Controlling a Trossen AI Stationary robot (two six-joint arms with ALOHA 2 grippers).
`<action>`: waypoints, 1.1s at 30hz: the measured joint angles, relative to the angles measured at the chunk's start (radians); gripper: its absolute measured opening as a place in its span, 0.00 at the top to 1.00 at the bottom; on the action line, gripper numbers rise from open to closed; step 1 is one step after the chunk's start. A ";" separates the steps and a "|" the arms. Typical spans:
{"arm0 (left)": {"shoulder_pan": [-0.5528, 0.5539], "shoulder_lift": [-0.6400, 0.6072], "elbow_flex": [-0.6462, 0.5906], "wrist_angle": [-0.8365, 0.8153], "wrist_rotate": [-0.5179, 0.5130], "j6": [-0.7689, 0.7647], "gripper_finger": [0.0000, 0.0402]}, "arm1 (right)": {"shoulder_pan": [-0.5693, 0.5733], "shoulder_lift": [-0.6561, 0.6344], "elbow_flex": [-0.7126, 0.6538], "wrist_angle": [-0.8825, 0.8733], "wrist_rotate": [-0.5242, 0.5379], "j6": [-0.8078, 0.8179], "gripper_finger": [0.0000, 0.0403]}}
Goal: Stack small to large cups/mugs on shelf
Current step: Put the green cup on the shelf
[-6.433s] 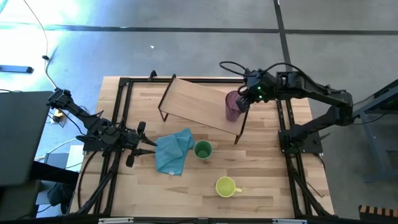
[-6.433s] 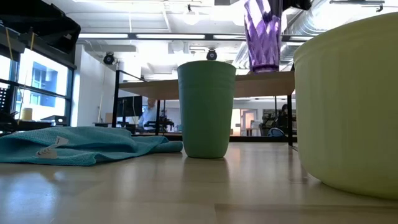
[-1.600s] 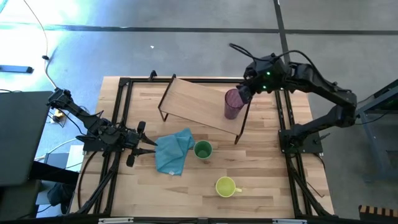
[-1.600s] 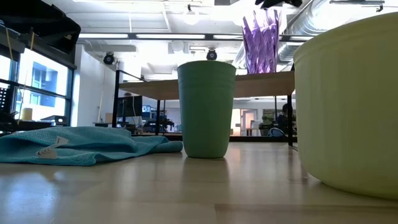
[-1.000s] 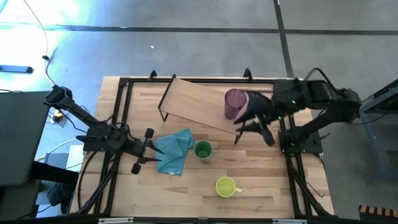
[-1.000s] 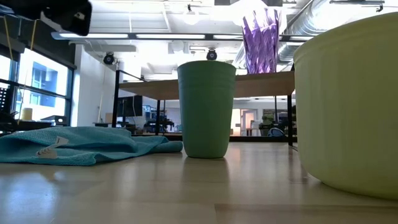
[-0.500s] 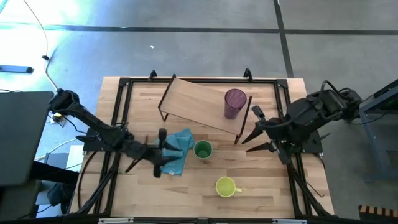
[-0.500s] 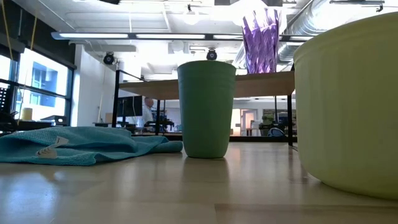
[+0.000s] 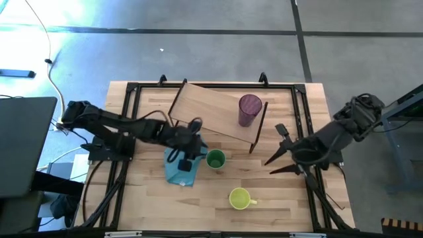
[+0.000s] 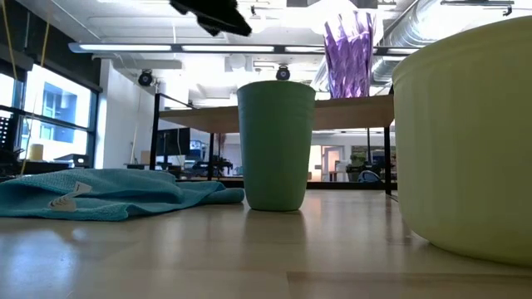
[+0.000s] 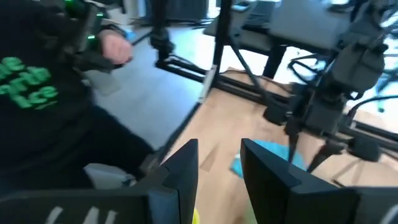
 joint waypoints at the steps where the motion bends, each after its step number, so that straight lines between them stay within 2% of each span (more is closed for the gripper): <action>1: 0.020 0.011 0.017 -0.021 0.022 -0.014 0.68 | 0.013 0.000 0.000 0.000 0.036 0.000 0.72; 9: 0.120 0.067 0.065 -0.079 0.161 -0.116 0.68 | 0.134 0.000 -0.003 0.004 0.383 -0.016 0.72; 14: 0.128 0.078 0.065 -0.075 0.179 -0.134 0.68 | 0.237 -0.003 -0.055 0.085 0.561 -0.114 0.72; 18: 0.127 0.076 0.065 -0.058 0.186 -0.135 0.68 | 0.294 -0.032 -0.142 0.288 0.707 -0.264 0.72; 23: 0.127 0.076 0.065 -0.027 0.205 -0.151 0.68 | 0.312 -0.100 -0.330 0.639 0.839 -0.468 0.72; 25: 0.127 0.076 0.065 -0.017 0.214 -0.151 0.68 | 0.309 -0.150 -0.413 0.701 0.775 -0.490 0.72; 30: 0.127 0.076 0.065 -0.016 0.232 -0.151 0.68 | 0.287 -0.311 -0.607 0.739 0.339 -0.419 0.72; 33: 0.127 0.076 0.065 -0.017 0.239 -0.151 0.68 | 0.273 -0.426 -0.703 0.755 0.148 -0.356 0.72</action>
